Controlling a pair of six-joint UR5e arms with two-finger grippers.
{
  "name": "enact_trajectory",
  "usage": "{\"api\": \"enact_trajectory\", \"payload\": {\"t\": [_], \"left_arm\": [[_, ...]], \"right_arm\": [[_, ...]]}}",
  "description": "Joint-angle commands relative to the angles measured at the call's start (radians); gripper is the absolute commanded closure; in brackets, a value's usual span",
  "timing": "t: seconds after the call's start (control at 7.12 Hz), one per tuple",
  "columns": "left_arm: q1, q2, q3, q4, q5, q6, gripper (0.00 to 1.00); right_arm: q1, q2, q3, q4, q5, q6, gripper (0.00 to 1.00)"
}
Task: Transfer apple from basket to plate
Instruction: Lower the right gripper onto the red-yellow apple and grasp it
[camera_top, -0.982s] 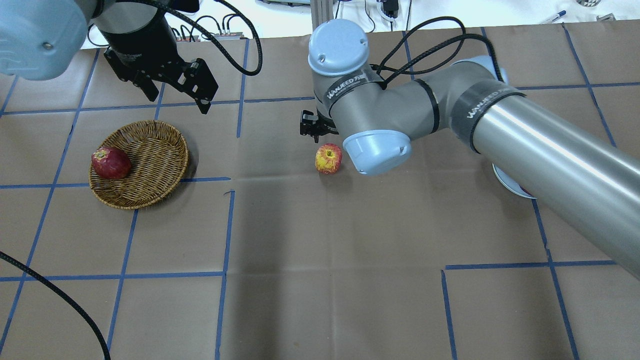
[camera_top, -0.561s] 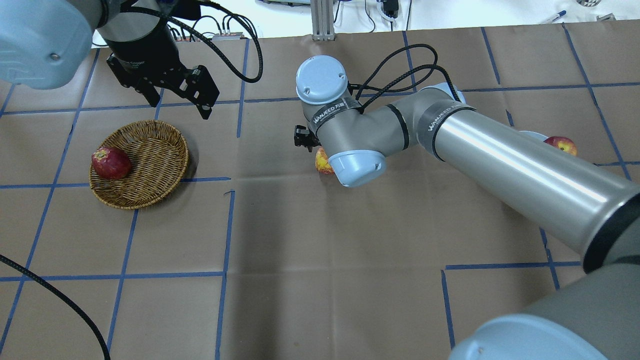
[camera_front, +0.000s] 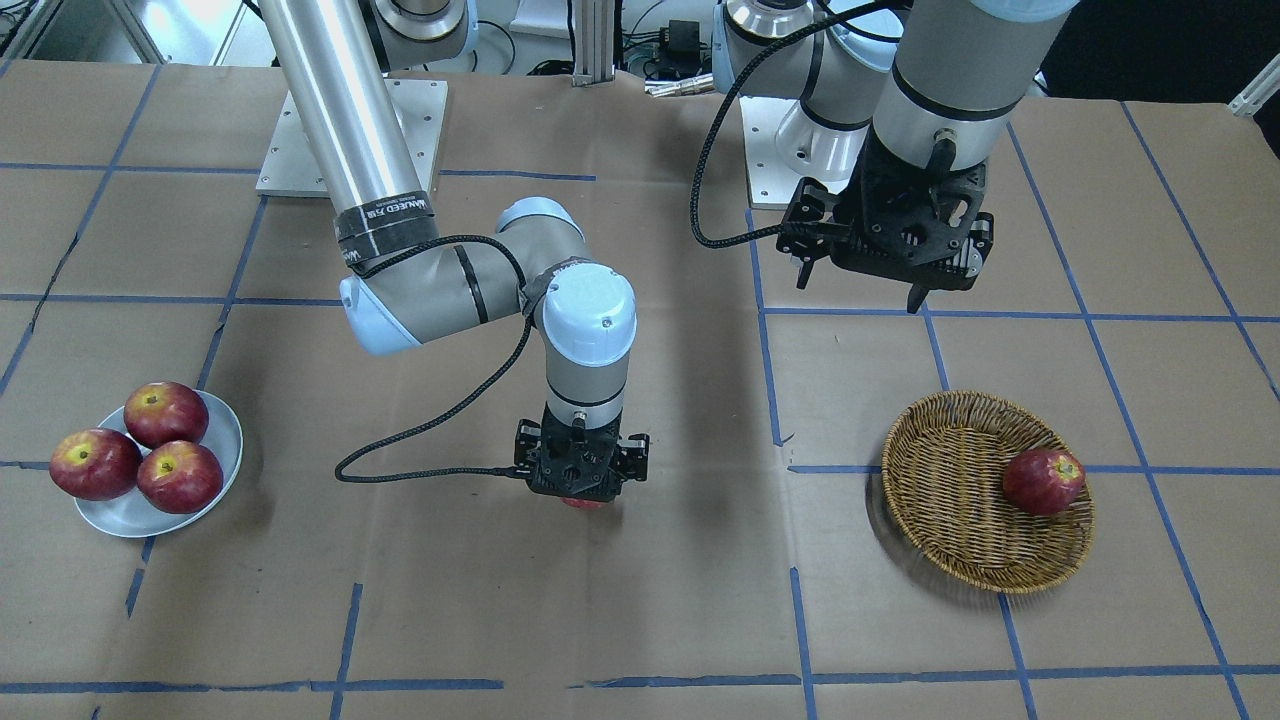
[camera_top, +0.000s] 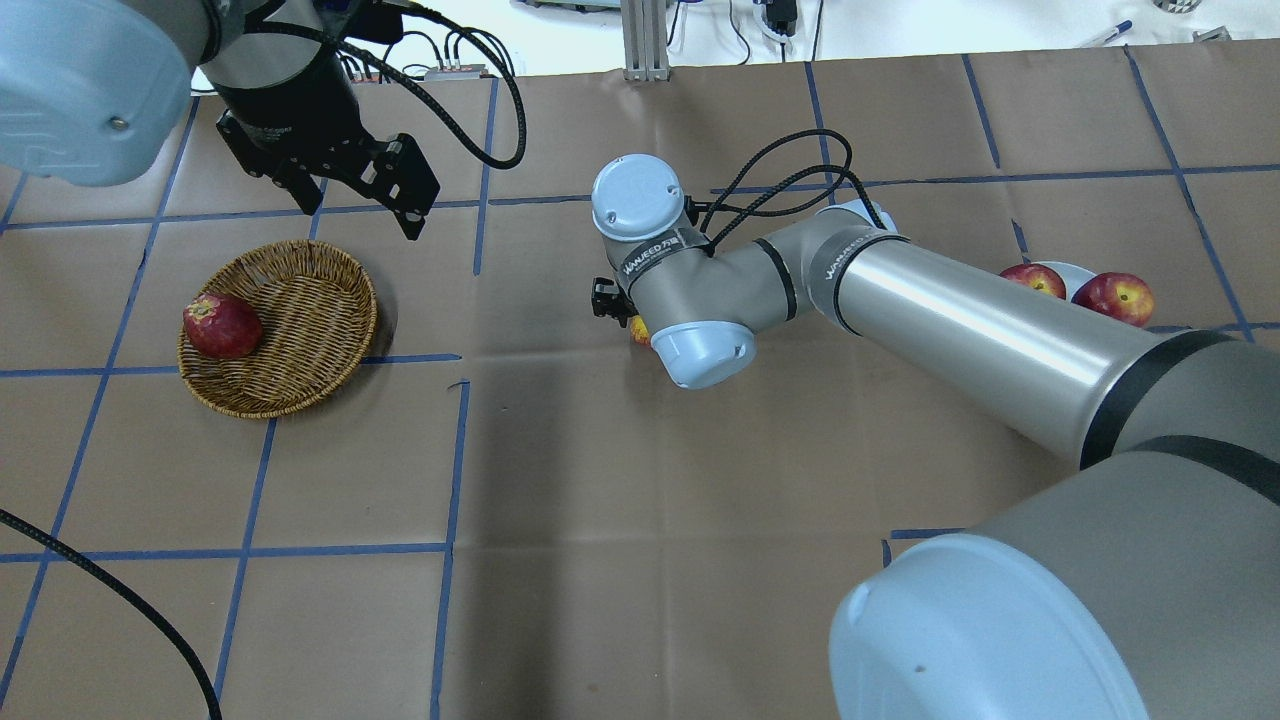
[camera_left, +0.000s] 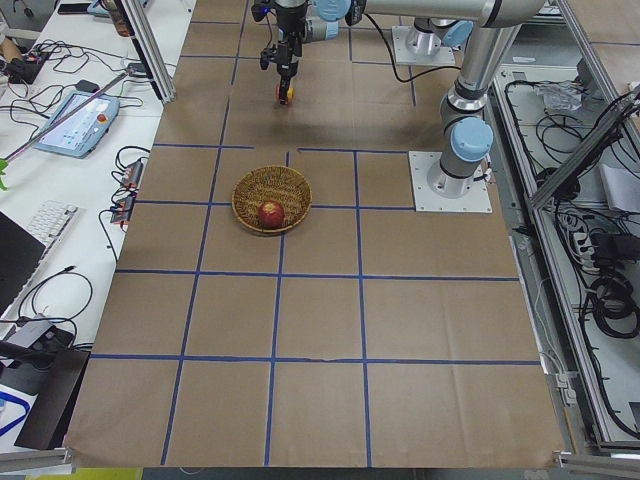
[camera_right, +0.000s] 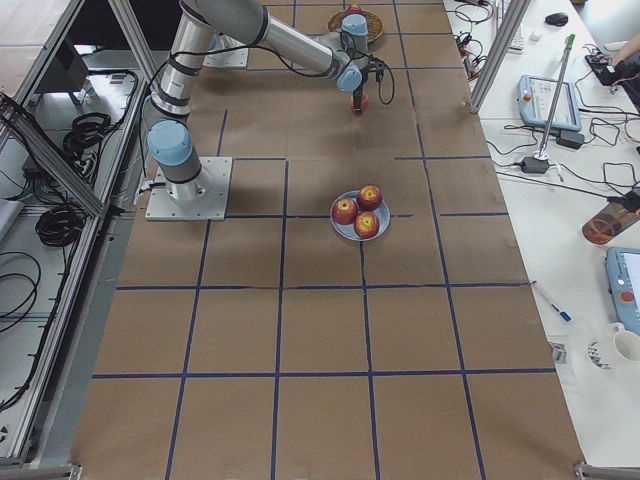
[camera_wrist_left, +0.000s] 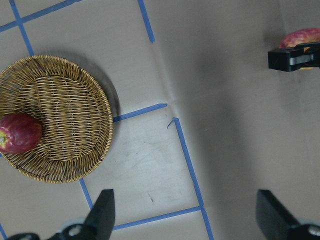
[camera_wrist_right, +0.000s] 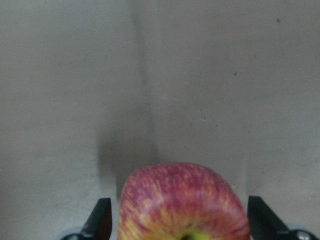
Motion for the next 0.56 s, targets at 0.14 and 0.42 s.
{"api": "enact_trajectory", "payload": {"t": [0.14,0.42], "left_arm": [[0.0,0.0,-0.007,0.002,0.0,0.001,0.01],[0.0,0.0,-0.007,0.002,0.0,0.001,0.01]], "right_arm": [[-0.005,-0.018,-0.006,0.006,-0.001,-0.001,0.43],[-0.036,-0.114,-0.002,0.077,0.0,-0.02,0.42]]}}
